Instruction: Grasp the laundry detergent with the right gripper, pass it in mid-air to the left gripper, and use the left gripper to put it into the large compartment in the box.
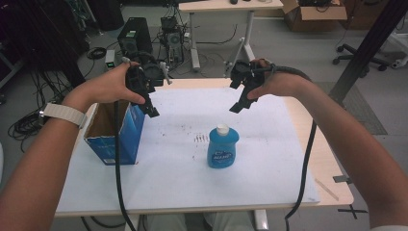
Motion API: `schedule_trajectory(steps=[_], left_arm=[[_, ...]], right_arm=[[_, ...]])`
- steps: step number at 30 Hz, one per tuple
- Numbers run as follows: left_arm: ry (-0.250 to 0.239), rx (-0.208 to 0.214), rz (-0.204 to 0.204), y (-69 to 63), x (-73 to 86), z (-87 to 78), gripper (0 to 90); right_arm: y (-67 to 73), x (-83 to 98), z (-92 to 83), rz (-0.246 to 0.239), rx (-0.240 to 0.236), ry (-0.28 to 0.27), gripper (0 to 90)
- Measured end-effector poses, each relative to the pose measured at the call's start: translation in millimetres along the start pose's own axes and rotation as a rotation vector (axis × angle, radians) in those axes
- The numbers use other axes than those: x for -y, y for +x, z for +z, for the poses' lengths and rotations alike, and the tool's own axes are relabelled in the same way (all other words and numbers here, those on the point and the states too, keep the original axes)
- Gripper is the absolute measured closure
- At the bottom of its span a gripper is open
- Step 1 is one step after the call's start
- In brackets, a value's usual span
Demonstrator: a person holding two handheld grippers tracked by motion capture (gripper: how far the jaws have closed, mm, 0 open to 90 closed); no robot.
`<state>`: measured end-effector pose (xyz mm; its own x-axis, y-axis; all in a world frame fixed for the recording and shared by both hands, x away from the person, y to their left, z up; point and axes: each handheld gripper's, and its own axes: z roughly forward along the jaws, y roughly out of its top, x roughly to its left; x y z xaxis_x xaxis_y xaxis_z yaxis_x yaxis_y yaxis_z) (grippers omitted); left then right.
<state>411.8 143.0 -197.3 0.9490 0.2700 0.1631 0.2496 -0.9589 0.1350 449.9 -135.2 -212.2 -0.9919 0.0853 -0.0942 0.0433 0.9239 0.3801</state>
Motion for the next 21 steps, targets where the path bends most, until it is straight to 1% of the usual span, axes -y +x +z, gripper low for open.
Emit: schedule_trajectory(steps=[1,4,7,10,12,14,15,16,18,21], left_arm=[[0.0,0.0,-0.003,-0.2,0.2,-0.5,14.6],[-0.005,-0.002,-0.007,-0.8,0.2,-0.8,14.6],[0.001,-0.001,-0.009,-2.0,-1.5,-1.6,14.6],[0.005,-0.005,0.0,-3.1,-3.4,-3.3,14.6],[-0.004,-0.005,-0.005,-4.1,-3.7,-3.4,14.6],[-0.001,-0.009,-0.006,-4.9,-4.0,-3.5,14.6],[0.004,-0.012,0.0,-5.8,-4.3,-4.3,14.7],[0.0,-0.012,-0.004,-7.1,-4.4,-4.7,14.7],[0.004,-0.015,0.004,-8.4,-4.7,-6.5,14.7],[0.004,-0.018,0.002,-9.6,-4.7,-7.5,14.7]], right_arm=[[0.8,0.8,-4.3,0.001,0.005,-0.007,8.3],[3.5,3.1,-10.1,-0.002,0.004,-0.009,8.3],[6.6,7.1,-14.7,-0.003,0.004,-0.014,8.2],[11.7,11.0,-17.9,-0.005,0.005,-0.012,8.0],[13.2,12.0,-19.0,-0.009,0.005,-0.012,8.1],[15.9,13.7,-21.3,-0.008,0.002,-0.013,7.9],[18.1,15.3,-23.5,-0.009,0.005,-0.012,7.5],[19.6,16.3,-24.3,-0.006,0.006,-0.016,7.5],[22.2,18.3,-25.8,-0.007,0.002,-0.017,7.5],[24.8,20.4,-26.7,-0.004,-0.003,-0.018,7.5]])
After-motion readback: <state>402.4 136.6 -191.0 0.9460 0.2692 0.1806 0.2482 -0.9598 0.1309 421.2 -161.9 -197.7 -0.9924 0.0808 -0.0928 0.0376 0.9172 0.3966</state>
